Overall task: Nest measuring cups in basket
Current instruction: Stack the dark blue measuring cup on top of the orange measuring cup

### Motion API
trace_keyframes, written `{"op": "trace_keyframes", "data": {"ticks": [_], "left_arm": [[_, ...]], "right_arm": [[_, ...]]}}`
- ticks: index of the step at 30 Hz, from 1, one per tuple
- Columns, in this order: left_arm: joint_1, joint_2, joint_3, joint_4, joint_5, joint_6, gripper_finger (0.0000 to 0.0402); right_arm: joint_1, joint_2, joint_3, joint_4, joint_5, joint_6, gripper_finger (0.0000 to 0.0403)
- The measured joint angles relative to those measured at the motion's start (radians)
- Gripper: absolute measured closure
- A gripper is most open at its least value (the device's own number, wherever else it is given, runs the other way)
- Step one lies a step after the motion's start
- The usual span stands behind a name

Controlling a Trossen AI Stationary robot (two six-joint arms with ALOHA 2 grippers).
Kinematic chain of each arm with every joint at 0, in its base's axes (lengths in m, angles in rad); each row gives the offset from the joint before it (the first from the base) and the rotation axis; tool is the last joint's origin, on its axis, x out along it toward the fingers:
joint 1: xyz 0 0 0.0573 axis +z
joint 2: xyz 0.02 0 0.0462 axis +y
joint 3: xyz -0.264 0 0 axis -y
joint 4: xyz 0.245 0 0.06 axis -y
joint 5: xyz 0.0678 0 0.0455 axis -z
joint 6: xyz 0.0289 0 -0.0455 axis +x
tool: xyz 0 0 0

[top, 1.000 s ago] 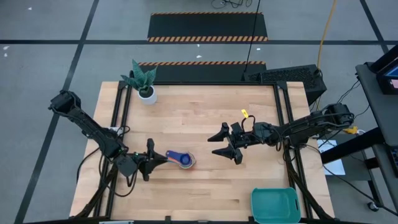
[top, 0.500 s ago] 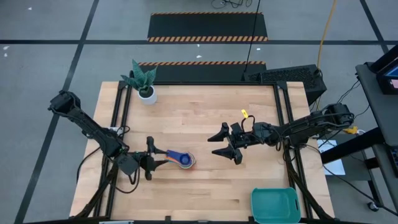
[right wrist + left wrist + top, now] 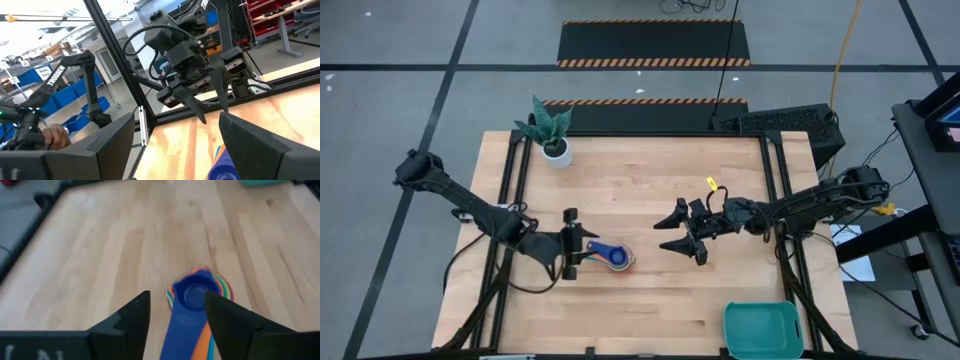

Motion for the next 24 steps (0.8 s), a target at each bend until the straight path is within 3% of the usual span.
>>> {"op": "trace_keyframes", "data": {"ticks": [7, 12, 24], "left_arm": [[-0.006, 0.088, 0.037, -0.030, 0.018, -0.068, 0.0107], [-0.008, 0.181, 0.037, -0.039, 0.094, -0.101, 0.0039], [0.024, 0.273, 0.037, -0.045, 0.093, -0.112, 0.0023]], "right_arm": [[0.000, -0.037, 0.000, -0.041, 0.000, -0.029, 0.0122], [0.000, -0.107, 0.000, -0.136, 0.000, -0.053, 0.0122], [0.000, -0.170, 0.000, -0.220, 0.005, -0.081, 0.0122]]}}
